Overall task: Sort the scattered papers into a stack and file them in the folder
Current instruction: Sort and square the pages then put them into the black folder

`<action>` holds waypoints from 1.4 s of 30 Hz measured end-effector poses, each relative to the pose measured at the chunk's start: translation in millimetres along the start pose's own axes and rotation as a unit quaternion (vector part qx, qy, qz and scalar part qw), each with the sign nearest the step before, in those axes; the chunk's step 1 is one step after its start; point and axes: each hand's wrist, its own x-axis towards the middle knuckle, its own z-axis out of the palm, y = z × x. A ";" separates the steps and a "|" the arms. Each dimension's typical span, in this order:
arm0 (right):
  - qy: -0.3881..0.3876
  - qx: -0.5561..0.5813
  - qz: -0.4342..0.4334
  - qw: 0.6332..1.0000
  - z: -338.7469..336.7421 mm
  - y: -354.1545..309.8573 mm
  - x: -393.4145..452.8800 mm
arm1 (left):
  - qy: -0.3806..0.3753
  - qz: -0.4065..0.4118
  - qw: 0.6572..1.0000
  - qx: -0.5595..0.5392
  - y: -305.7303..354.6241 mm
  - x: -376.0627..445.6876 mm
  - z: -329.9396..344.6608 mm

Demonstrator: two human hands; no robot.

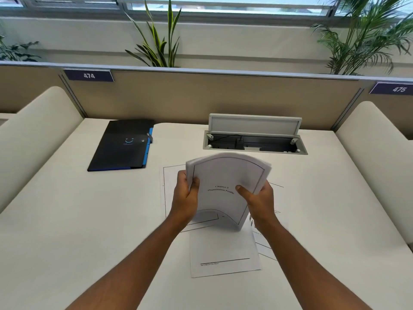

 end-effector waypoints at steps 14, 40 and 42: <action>0.000 0.025 0.010 1.000 -2.0 2.0 -4.5 | 0.014 0.033 0.999 -0.006 -1.7 -12.4 7.5; 0.035 -0.012 0.040 0.999 -2.8 11.3 -7.0 | 0.017 -0.019 0.998 0.066 -21.6 -12.3 12.4; 0.046 0.024 0.067 0.996 -2.3 5.8 -1.5 | 0.060 -0.022 0.995 0.082 -23.1 -9.2 10.3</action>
